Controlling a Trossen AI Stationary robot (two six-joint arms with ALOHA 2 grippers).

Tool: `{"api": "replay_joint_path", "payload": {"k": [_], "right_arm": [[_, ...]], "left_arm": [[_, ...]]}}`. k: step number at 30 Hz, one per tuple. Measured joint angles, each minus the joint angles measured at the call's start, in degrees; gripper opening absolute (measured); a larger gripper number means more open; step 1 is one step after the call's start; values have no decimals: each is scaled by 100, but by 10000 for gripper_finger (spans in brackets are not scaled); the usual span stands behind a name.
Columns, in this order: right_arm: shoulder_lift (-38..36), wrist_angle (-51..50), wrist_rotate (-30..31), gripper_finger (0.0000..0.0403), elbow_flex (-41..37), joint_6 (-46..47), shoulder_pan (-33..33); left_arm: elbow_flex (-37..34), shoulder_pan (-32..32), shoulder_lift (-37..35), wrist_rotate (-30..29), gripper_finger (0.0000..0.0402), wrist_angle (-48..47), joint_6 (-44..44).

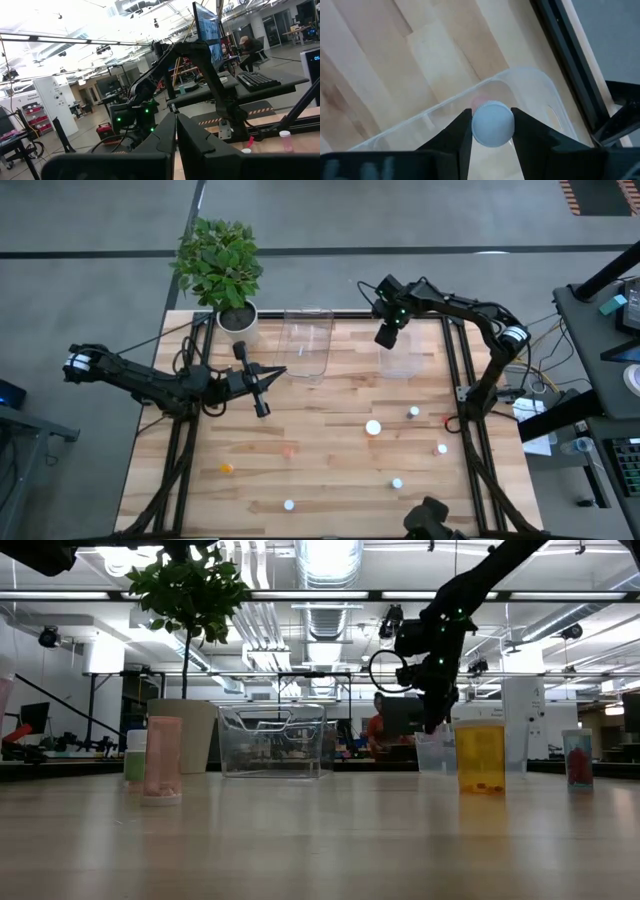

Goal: Pick and place medicine bottles into bin by pill shape (circle, oval)
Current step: Put the pink tablet pill bottle into the right transparent bin, then put the transparent capsule pill bottle into the left transparent bin

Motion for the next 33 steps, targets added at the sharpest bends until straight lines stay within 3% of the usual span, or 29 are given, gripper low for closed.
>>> {"api": "replay_joint_path", "payload": {"k": [16,27,33], "right_arm": [[0,466,46,117,-428,15,2],[-7,520,50,183,-428,35,7],[-197,477,59,198,-428,45,7]], "left_arm": [[-2,0,0,0,0,2,-1],[-2,-2,0,2,0,4,-2],[-2,-2,0,2,0,6,-2]]}}
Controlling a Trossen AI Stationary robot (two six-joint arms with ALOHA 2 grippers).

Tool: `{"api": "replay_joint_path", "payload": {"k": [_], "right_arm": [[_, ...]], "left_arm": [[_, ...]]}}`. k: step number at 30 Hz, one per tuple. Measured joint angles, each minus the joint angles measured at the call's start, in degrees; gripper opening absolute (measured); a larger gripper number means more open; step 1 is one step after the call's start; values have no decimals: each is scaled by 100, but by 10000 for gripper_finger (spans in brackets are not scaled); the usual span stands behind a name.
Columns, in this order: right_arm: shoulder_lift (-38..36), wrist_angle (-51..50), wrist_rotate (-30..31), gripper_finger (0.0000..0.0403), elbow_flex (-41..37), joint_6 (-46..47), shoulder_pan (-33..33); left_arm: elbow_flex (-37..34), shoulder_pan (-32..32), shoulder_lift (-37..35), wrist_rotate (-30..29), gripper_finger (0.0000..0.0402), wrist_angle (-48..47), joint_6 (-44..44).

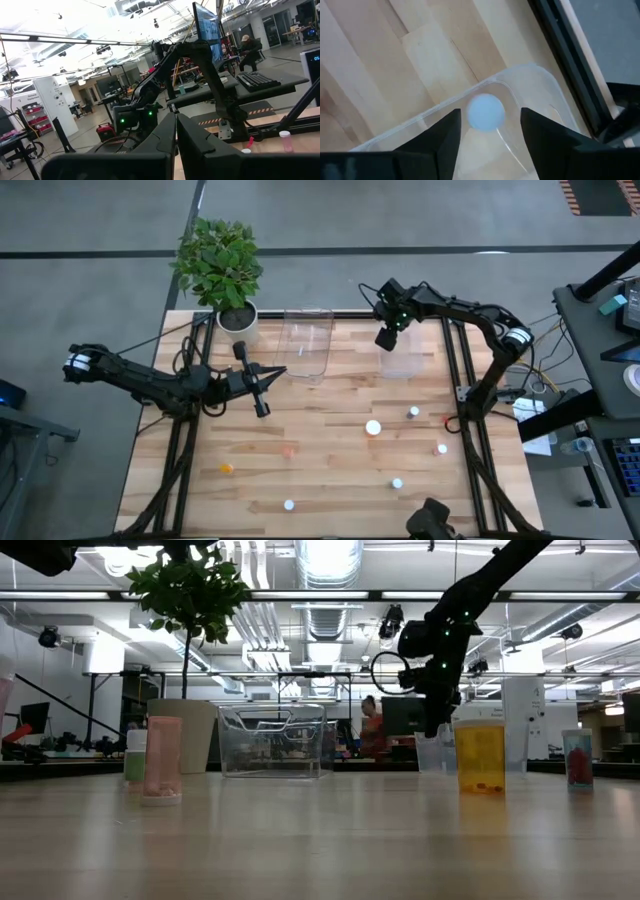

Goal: Pick and place medicine bottles into bin by pill shape (circle, oval)
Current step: Put the transparent capsule pill bottle into the left transparent bin

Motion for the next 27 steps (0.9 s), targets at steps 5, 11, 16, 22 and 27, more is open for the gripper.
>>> {"api": "replay_joint_path", "payload": {"k": [5,11,16,22,27], "right_arm": [[-407,-283,0,198,0,210,4],[-1307,-295,-18,191,-364,554,301],[-2412,460,-21,178,-1225,971,895],[-3641,1733,-8,165,-2373,1273,1936],[-4424,2707,293,152,-3065,1437,2836]], "left_arm": [[0,0,0,-2,0,0,0],[0,2,0,-2,0,1,0],[0,2,0,-1,0,1,-8],[0,2,1,-1,0,-1,-85],[-20,0,0,5,0,-48,-868]]}}
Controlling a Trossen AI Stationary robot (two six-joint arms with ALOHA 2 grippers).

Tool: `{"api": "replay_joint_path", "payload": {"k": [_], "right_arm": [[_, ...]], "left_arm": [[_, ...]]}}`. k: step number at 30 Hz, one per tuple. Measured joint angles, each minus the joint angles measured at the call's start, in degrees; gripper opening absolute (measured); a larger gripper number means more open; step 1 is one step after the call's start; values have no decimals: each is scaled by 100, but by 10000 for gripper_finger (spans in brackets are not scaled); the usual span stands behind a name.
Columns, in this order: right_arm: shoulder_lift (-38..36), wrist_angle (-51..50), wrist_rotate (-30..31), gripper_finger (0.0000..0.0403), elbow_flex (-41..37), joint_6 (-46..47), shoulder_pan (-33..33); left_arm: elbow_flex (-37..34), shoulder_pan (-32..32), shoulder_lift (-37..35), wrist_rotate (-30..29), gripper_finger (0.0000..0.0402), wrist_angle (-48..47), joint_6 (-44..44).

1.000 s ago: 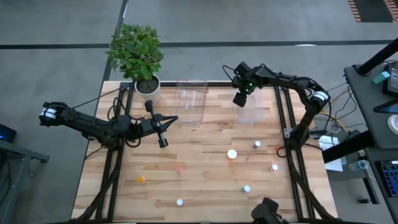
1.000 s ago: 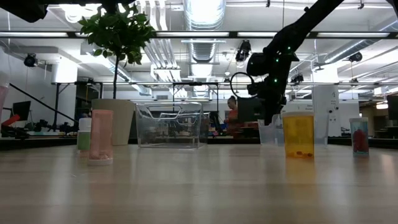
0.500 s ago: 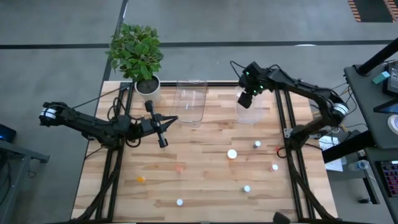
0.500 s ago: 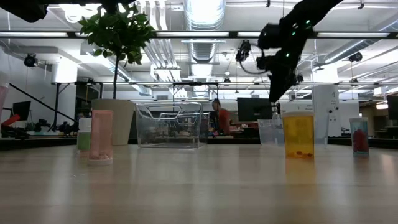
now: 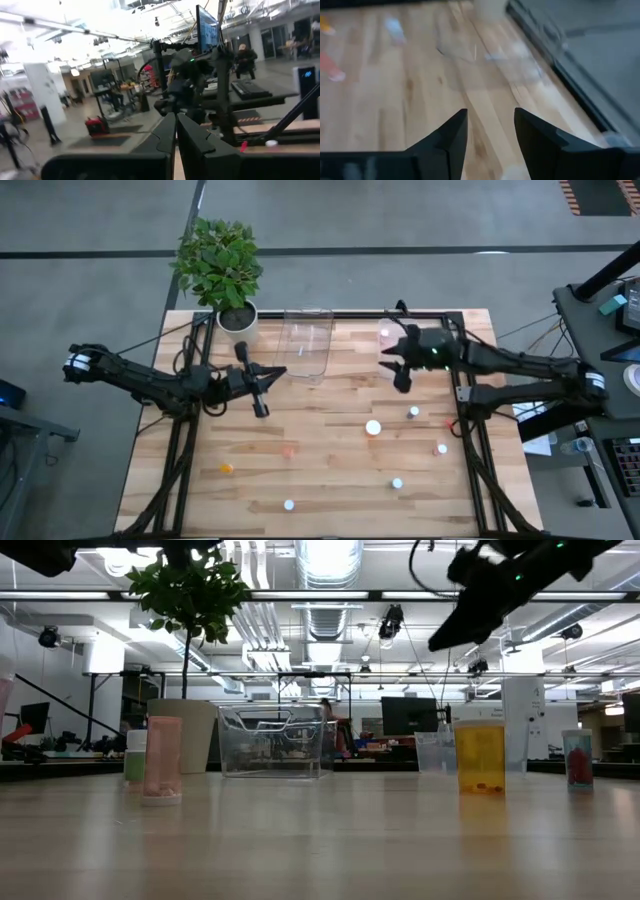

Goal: Pick and place medicine bottles into bin by pill shape (circle, oval)
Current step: Put the transparent capsule pill bottle into the left transparent bin

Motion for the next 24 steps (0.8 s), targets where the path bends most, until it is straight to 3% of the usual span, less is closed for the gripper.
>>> {"api": "replay_joint_path", "payload": {"k": [5,10,16,24], "right_arm": [[-514,632,501,140,-412,-218,776],[-825,1370,588,131,-827,-476,1262],[-1104,2012,588,127,-1322,-766,1469],[-1439,2347,554,124,-1543,-1022,1469]], "left_arm": [[-11,-12,66,48,0,-23,-884],[62,-44,350,61,0,-32,-1561],[375,-126,867,63,0,-52,-1849],[1291,-127,1463,71,0,-131,-1840]]}}
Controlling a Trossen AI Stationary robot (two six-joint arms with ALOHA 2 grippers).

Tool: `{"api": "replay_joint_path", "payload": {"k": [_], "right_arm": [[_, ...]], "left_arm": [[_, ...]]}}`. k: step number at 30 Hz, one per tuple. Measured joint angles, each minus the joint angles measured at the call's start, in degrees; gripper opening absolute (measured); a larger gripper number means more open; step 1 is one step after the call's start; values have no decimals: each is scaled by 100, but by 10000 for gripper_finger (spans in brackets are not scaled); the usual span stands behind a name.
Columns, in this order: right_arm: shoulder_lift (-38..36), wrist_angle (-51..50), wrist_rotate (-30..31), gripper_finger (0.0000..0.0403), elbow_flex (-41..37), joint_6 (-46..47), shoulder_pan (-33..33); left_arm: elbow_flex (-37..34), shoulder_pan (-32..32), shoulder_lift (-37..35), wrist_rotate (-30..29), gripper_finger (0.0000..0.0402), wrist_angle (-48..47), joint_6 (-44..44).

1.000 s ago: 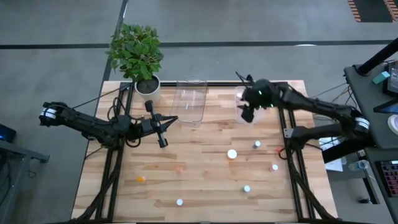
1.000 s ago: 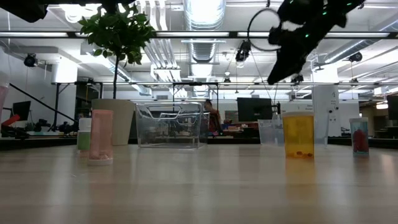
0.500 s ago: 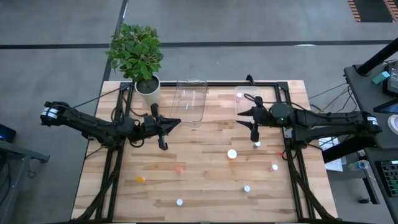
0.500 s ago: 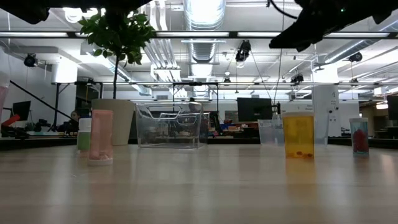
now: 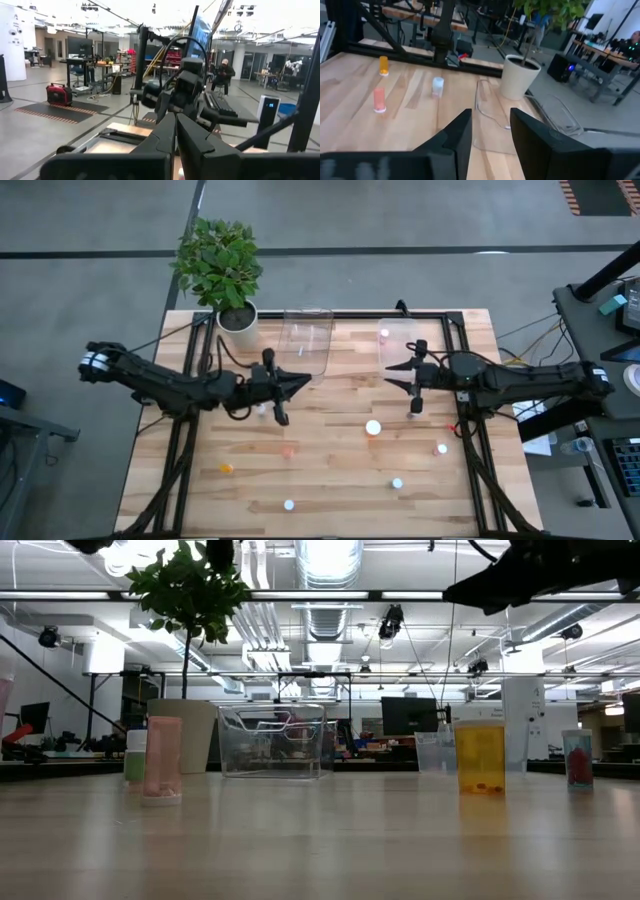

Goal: Pick and place medicine bottles into bin by pill shape (circle, oval)
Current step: Put the transparent capsule pill bottle into the left transparent bin

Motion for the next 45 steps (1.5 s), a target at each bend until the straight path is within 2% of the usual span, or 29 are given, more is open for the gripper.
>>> {"api": "replay_joint_path", "payload": {"k": [4,12,16,20,25,34,41,45], "right_arm": [[-67,-6,-7,121,-40,-10,0],[-76,-71,-110,123,-181,-62,-2],[-97,-46,-108,121,-181,-110,-2],[-89,-48,-110,118,-181,-107,-2],[-87,-72,-110,120,-212,-25,-2],[-87,-70,-109,114,-304,51,-2],[-87,-28,-110,112,-323,51,-2],[-87,-27,-110,109,-326,49,-2]], "left_arm": [[507,-20,148,-1,0,-720,-303],[1663,-192,332,99,0,-5224,-3819],[2126,-203,456,583,0,-6892,-5293],[2208,-219,548,1117,0,-7927,-6424],[2106,-265,689,1791,0,-8834,-7363],[2067,-251,729,1669,0,-10227,-8027],[1788,-170,727,1094,2,-10162,-8266],[1642,-99,727,1081,32,-9900,-8267]]}}
